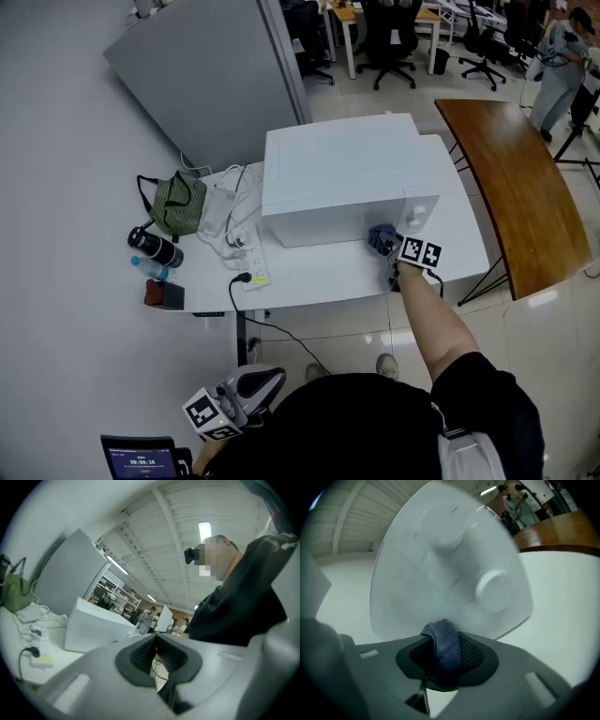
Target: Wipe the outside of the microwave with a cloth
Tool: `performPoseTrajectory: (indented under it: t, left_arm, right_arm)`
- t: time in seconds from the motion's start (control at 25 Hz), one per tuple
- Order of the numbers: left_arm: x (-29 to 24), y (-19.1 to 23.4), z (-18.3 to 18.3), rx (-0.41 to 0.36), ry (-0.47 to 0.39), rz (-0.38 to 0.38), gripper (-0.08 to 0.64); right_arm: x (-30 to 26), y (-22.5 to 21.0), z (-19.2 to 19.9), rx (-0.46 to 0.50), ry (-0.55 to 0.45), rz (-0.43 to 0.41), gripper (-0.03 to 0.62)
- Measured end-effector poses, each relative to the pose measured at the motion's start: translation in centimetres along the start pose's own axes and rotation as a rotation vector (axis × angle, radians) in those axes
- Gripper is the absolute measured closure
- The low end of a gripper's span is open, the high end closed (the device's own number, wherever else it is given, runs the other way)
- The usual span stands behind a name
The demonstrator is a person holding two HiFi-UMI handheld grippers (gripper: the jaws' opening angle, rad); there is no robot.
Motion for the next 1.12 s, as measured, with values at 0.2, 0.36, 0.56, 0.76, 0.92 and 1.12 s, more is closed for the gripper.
performPoseTrajectory:
  t: [0.2, 0.36, 0.56, 0.76, 0.92, 1.12]
  left_arm:
    - [-5.6, -2.2, 1.0, 0.008, 0.035, 0.060, 0.557]
    - [-5.3, -2.3, 1.0, 0.012, 0.021, 0.057, 0.557]
    - [1.1, -0.3, 0.5, 0.015, -0.027, -0.018, 0.557]
    - [11.1, 2.8, 0.4, 0.027, -0.040, -0.152, 0.557]
    - [16.7, 4.3, -0.1, 0.035, -0.059, -0.226, 0.557]
    - [16.7, 5.2, 0.0, 0.050, -0.049, -0.231, 0.557]
  right_arm:
    - [3.2, -3.4, -2.0, -0.025, -0.031, -0.008, 0.468]
    - [1.6, 0.6, 0.7, 0.016, 0.060, -0.117, 0.469]
    - [-5.2, 9.9, 8.0, 0.091, 0.235, -0.235, 0.469]
    - [-13.5, 17.2, 13.7, 0.081, 0.308, -0.231, 0.469]
    - [-17.4, 18.4, 15.6, 0.041, 0.297, -0.155, 0.469]
    - [-17.5, 16.6, 14.6, 0.021, 0.281, -0.103, 0.469]
Point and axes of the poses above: the fingertips, and each gripper's own axes: x backward along the fingers, y to its left, z out of its underside, the point moved 6 cm from there along x, backward along the fingers, and after that the axes turned 5 degrees about x, right-handed, at the moved point
